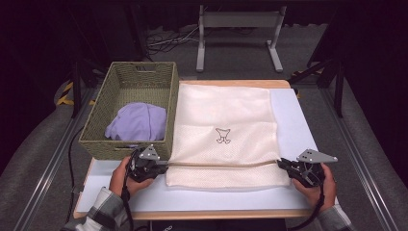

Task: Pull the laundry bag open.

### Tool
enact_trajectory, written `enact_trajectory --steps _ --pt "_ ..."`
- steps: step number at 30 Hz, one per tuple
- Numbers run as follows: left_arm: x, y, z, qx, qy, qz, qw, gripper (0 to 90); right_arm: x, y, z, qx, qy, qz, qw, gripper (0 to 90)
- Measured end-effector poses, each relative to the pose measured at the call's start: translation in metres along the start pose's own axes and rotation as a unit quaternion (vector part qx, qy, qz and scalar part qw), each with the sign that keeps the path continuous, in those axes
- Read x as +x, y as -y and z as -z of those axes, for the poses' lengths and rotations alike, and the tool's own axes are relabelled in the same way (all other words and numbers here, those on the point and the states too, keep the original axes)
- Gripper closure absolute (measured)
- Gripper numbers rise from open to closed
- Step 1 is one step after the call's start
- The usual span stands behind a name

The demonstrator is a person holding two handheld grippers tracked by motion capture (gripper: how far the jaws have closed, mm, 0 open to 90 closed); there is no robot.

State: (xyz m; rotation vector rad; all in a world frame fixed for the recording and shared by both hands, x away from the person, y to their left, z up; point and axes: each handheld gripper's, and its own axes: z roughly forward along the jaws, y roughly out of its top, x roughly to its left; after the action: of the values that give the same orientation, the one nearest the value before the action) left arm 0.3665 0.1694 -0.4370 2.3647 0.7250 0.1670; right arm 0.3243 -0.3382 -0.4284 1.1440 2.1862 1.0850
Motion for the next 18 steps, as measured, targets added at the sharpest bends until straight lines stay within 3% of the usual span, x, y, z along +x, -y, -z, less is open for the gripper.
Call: enact_trajectory --steps 5,9,14,18 --pt "-0.001 0.002 -0.002 -0.005 -0.002 -0.002 1.0 86.9 -0.001 0.001 -0.001 0.001 -0.003 -0.004 1.0 79.7" --pt "-0.002 0.002 -0.001 -0.012 -0.004 -0.002 0.9999 84.8 -0.002 0.001 0.001 0.002 0.004 -0.003 1.0 71.5" --pt "-0.002 0.008 0.008 -0.032 -0.016 0.005 0.9994 73.8 -0.007 -0.003 0.01 -0.019 0.016 -0.014 0.9996 63.4" --pt "-0.005 0.013 0.014 -0.047 -0.02 0.005 0.9987 67.8 -0.005 -0.008 0.014 -0.036 0.013 -0.006 0.9993 59.9"
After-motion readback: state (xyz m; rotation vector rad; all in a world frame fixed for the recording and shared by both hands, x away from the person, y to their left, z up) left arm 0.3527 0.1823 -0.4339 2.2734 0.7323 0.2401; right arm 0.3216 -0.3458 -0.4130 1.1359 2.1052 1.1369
